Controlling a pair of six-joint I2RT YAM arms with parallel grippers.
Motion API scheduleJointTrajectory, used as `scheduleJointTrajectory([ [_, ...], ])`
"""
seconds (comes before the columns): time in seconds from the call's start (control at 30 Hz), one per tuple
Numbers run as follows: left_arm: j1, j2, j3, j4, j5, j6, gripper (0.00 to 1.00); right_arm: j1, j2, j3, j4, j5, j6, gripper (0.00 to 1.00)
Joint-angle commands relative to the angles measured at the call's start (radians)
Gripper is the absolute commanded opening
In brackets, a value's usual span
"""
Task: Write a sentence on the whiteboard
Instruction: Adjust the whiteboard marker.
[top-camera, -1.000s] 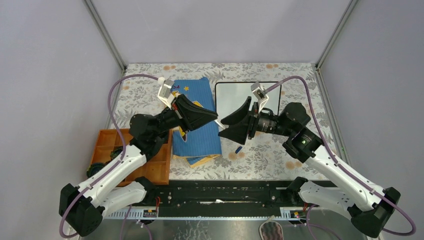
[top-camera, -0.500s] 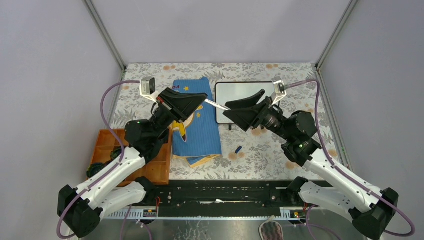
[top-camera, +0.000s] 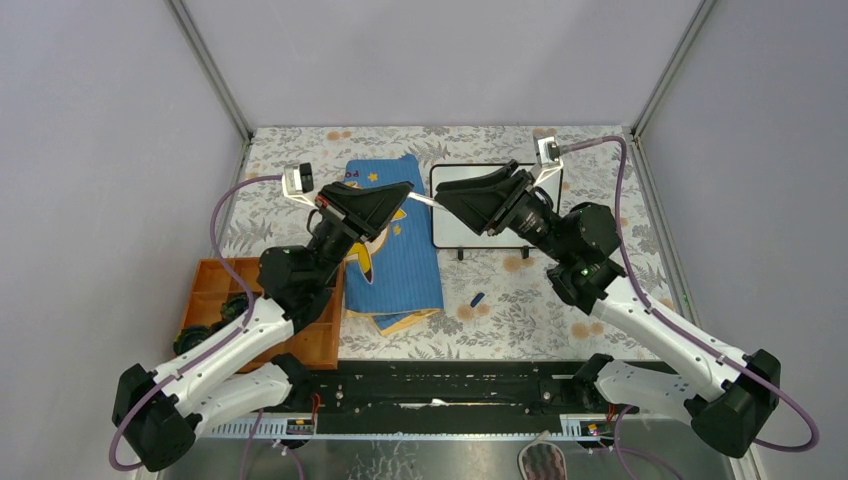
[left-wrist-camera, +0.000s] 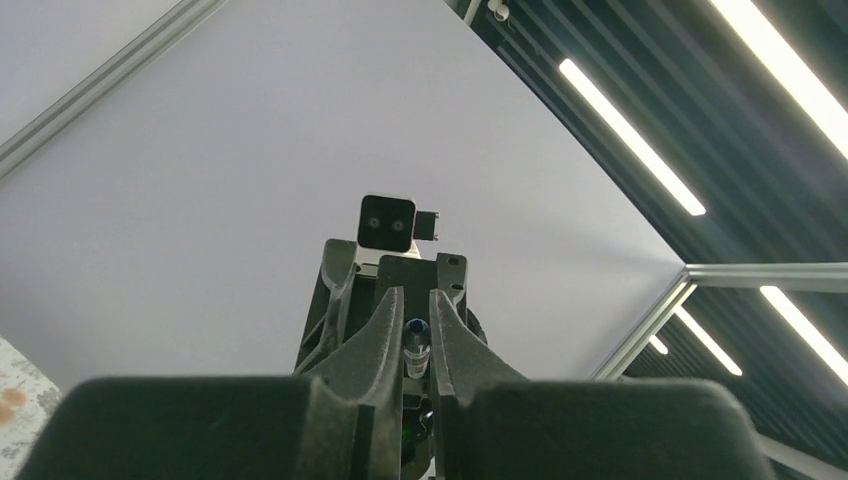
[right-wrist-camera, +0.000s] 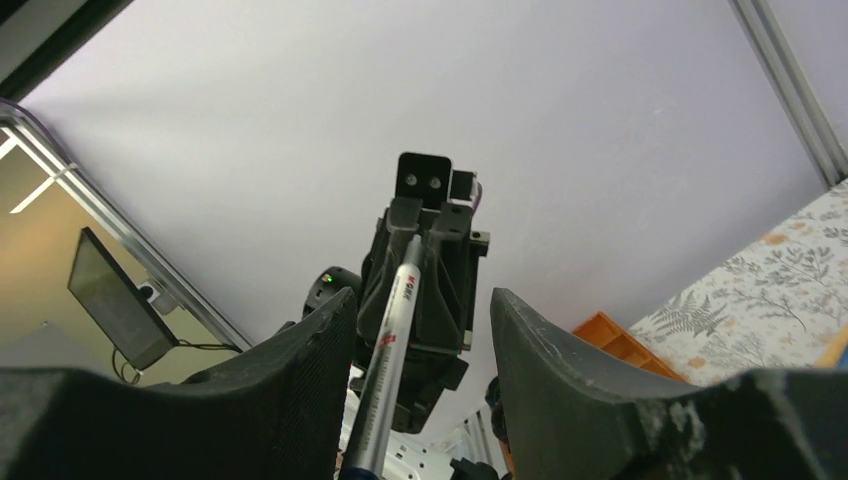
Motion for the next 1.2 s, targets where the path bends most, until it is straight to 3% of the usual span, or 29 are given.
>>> scheduleJointTrajectory([
  [0.0, -0.03, -0.019, -0.013, 0.034, -0.083, 0.003, 0.0, 0.005, 0.013, 0.066, 0.079, -0.013, 0.03, 0.57],
  [0.3, -0.05, -0.04, -0.016, 0.007, -0.192, 0.011, 0.0, 0.006, 0.033, 0.077, 0.083, -0.061, 0.063, 0.6],
  [0.7, -0.068, -0.053, -0.009, -0.075, -0.254, 0.047, 0.0, 0.006, 0.033, 0.12, 0.002, -0.033, 0.04, 0.5],
  [0.87, -0.077, -0.045, 0.0, -0.089, -0.263, 0.056, 0.0, 0.013, 0.046, 0.154, -0.072, -0.029, 0.02, 0.38],
  [1.17, -0.087, -0.038, -0.001, -0.091, -0.278, 0.059, 0.0, 0.017, 0.06, 0.161, -0.082, -0.034, 0.024, 0.38],
])
